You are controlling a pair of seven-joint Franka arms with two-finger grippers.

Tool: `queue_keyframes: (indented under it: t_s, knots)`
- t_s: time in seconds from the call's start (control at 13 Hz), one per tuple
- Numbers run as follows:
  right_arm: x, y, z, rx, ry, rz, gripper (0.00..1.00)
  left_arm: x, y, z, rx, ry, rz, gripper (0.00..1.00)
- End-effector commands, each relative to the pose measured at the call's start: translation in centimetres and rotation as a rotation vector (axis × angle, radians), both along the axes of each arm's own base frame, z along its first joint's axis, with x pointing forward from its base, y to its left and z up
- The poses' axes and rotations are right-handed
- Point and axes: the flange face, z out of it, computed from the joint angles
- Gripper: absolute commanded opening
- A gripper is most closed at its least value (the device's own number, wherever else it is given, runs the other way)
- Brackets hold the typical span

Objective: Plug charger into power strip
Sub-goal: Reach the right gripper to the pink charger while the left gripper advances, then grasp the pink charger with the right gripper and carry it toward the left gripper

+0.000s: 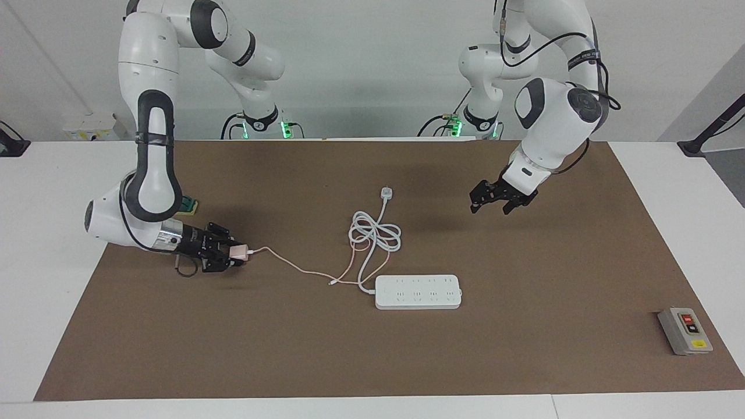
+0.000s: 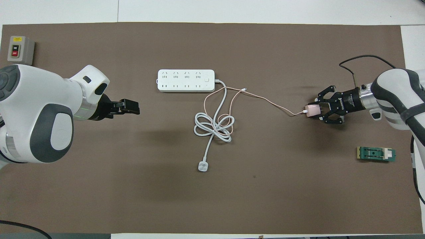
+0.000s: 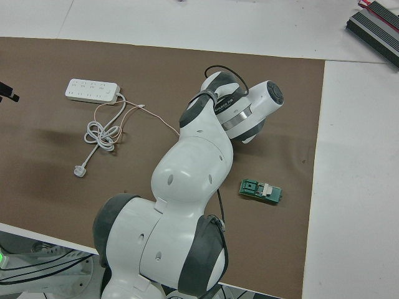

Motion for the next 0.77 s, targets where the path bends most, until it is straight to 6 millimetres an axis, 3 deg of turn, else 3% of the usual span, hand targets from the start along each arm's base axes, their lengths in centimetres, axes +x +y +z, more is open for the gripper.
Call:
queue_keyframes:
  t_s: [0.0,0.23,0.54,0.69]
  knots:
    - [-0.1,0.2,-0.2,0.002,-0.008,-0.031,0.00,0.6,1.5,0.5,-0.107,0.057,0.072,1.00]
    - [1.7,1.1,2.4,0.011,-0.001,-0.047,0.00,2.6,3.4,-1.7,-0.341,0.081,0.028,1.00]
    - [5.2,7.8,8.1,0.005,0.061,-0.077,0.00,4.1,3.6,-5.2,-0.638,0.101,0.147,1.00]
    - [6.3,12.0,10.1,0.014,0.079,-0.090,0.00,4.8,3.3,-7.1,-0.727,0.046,0.118,1.00]
